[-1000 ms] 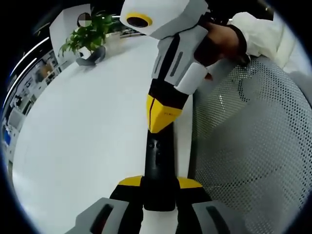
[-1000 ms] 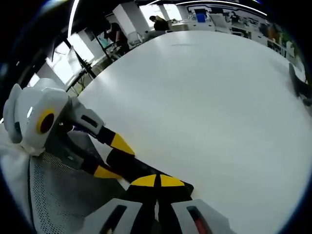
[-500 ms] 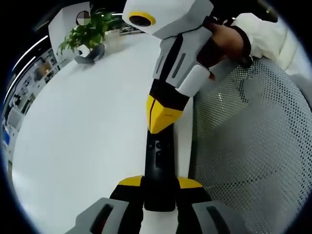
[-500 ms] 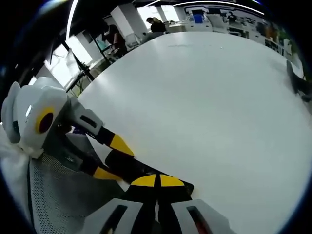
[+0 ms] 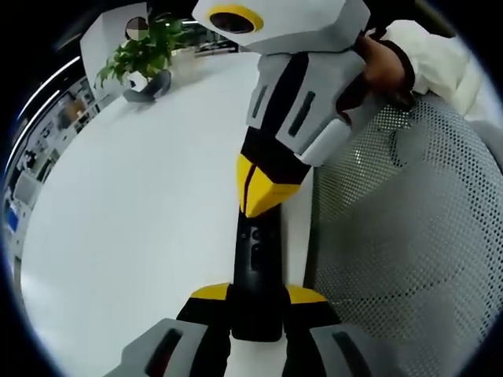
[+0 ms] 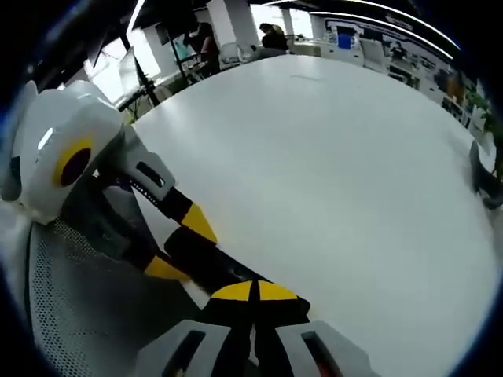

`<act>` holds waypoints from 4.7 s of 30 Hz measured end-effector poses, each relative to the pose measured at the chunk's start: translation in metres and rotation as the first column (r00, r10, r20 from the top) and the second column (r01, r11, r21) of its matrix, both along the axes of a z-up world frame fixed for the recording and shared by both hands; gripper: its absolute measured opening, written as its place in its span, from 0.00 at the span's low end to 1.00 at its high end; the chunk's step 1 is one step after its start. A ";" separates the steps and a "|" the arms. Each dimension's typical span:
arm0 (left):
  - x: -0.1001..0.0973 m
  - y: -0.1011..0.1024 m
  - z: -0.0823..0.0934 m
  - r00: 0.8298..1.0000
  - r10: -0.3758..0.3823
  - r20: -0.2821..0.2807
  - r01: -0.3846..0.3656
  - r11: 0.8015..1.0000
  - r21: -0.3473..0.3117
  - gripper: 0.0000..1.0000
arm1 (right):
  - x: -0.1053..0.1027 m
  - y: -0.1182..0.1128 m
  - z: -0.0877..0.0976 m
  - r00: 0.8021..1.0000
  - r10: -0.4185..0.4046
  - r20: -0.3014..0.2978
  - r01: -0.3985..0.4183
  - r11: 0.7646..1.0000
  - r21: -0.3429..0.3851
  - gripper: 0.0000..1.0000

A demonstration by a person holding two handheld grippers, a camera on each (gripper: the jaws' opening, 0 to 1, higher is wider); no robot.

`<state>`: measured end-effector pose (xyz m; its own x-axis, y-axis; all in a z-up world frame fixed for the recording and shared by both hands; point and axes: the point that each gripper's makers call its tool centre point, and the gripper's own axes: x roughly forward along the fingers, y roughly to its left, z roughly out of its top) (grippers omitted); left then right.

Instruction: Press the specified remote control buttons in sequence, fully releasing each button before pressing the next.

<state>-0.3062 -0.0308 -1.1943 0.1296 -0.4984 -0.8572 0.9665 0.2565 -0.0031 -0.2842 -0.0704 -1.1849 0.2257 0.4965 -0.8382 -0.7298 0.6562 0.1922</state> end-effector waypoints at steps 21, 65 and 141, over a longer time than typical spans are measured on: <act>-0.001 -0.001 0.000 1.000 -0.005 0.006 0.005 1.000 -0.013 0.24 | 0.005 -0.002 0.002 0.999 -0.044 -0.018 0.045 0.999 0.031 0.00; -0.001 0.000 0.001 1.000 0.009 -0.003 -0.009 0.999 -0.030 0.24 | -0.013 0.010 0.007 0.992 -0.032 -0.123 0.045 0.993 0.106 0.00; 0.001 -0.002 0.001 1.000 0.025 0.004 -0.025 0.998 -0.055 0.24 | -0.013 -0.006 0.002 0.976 -0.123 -0.180 0.135 0.989 0.055 0.00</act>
